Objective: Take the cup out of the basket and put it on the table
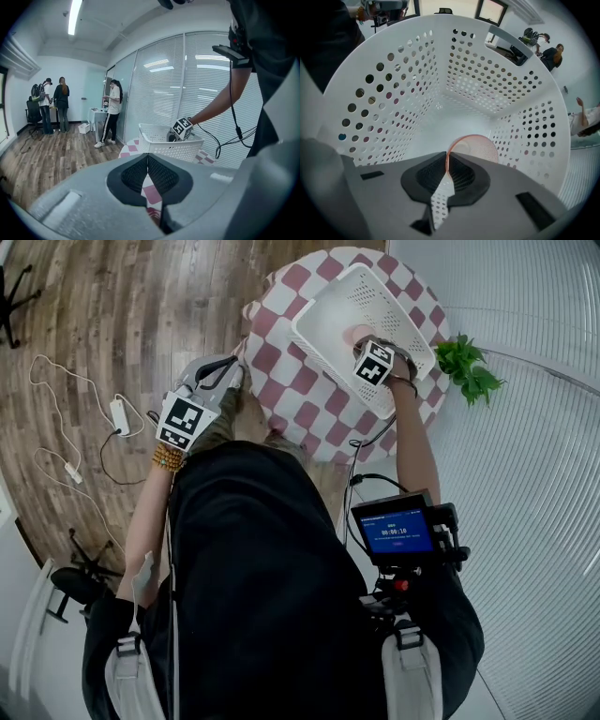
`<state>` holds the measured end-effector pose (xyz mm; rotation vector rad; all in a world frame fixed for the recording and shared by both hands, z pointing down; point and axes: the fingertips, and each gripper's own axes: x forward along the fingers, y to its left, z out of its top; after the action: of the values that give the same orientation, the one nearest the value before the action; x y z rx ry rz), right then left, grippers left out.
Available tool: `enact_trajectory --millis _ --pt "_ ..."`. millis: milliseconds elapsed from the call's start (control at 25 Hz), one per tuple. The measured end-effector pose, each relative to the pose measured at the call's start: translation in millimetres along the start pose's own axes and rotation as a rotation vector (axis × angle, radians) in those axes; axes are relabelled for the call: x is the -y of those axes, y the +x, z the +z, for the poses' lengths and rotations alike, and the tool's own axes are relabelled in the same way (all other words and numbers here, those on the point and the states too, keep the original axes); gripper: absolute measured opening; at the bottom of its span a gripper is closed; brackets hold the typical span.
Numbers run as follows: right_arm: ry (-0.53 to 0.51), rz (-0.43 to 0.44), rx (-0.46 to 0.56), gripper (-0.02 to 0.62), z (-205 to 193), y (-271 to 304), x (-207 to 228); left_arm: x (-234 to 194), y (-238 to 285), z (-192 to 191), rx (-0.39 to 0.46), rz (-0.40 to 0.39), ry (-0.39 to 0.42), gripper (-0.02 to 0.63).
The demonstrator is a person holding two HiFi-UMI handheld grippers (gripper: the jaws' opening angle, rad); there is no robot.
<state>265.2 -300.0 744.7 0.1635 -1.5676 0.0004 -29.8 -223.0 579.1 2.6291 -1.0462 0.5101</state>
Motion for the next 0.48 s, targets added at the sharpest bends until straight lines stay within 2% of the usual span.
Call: enact_trajectory --millis 480 --pt "0.043 -0.077 0.019 0.024 -12.5 -11.4 13.4 6.6 17.7 12.4 0.013 -0.049 0.032 0.006"
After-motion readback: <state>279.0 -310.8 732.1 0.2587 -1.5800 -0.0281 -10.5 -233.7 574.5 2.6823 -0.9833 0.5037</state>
